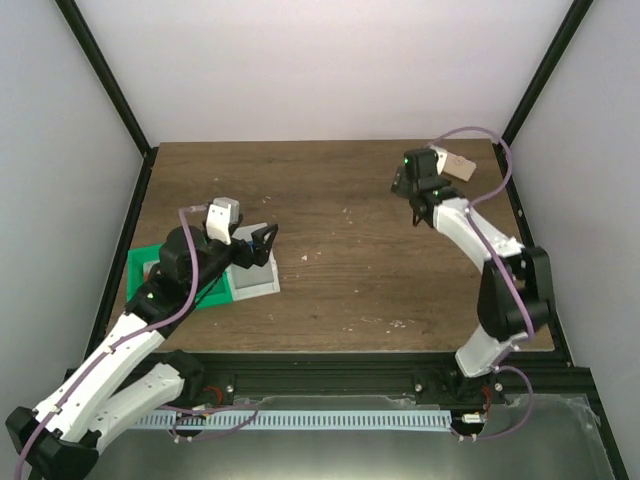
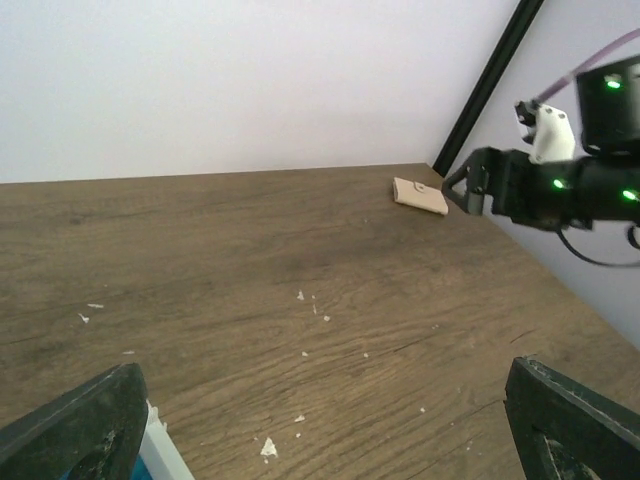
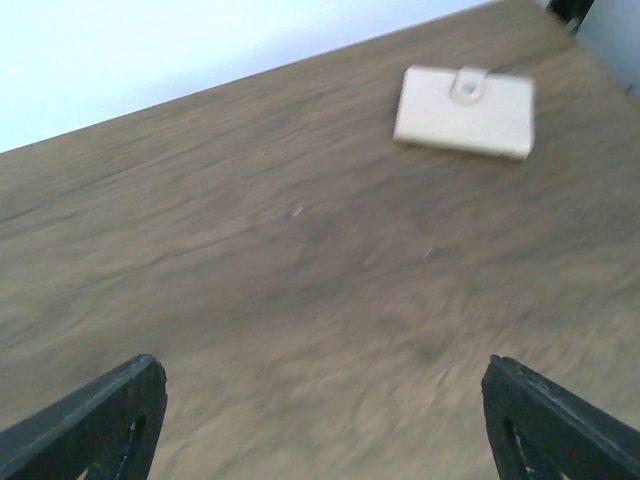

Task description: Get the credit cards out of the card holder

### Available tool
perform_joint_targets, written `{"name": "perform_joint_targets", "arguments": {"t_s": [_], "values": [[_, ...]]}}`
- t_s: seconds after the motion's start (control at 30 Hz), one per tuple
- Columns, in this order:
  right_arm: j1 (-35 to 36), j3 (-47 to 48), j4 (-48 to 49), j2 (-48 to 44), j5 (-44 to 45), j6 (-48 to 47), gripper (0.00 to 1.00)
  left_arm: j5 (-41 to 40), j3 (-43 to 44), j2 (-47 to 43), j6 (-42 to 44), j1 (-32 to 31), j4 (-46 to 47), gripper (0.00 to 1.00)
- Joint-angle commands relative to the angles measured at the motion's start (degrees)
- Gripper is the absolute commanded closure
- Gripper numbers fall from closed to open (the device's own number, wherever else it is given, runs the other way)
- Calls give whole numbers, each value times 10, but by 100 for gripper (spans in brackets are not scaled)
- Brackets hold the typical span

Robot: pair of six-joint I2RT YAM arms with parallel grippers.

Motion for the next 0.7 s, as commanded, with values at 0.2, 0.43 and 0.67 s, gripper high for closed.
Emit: {"name": "perform_joint_targets", "arguments": {"t_s": [0.2,0.43,0.67], "values": [[-163,154,13,189,-51,-3,42,-31,-20,-21,31,-23,10,1],[-256,199,57,268,-173,61,48,-26,-26,-34,39,-24,9,3],[-318,248,95,326,-264,122,49,-27,-28,-38,42,-29,10,3]]}}
